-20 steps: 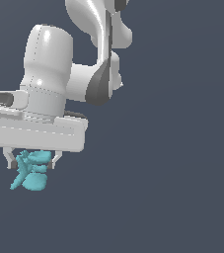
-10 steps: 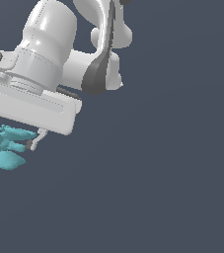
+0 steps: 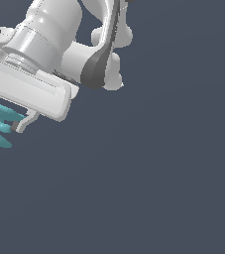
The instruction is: Pick up the object and move it to a goal position.
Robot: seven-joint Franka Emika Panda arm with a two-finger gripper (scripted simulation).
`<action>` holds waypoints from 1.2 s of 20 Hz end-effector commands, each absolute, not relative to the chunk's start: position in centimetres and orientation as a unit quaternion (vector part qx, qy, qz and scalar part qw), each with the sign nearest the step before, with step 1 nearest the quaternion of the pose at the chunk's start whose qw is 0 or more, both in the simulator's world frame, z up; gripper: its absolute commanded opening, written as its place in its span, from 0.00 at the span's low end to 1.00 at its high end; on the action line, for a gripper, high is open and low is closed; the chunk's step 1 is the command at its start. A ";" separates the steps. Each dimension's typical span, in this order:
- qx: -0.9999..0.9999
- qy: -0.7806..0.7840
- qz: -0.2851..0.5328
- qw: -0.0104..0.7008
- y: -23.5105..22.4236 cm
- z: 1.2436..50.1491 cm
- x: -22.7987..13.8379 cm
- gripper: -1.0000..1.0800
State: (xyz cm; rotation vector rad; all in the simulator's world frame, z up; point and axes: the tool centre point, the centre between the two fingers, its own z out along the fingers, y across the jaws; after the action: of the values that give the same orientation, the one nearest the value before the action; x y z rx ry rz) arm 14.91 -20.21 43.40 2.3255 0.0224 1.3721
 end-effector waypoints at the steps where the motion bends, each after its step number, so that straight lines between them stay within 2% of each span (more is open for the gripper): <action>1: 0.834 -0.004 0.505 0.223 -20.4 44.2 14.4 0.00; 24: 0.776 -0.103 0.567 0.258 -21.7 49.8 9.1 0.00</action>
State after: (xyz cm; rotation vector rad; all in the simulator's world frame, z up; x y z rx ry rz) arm 9.43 -21.62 49.62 2.1135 -0.2673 1.5317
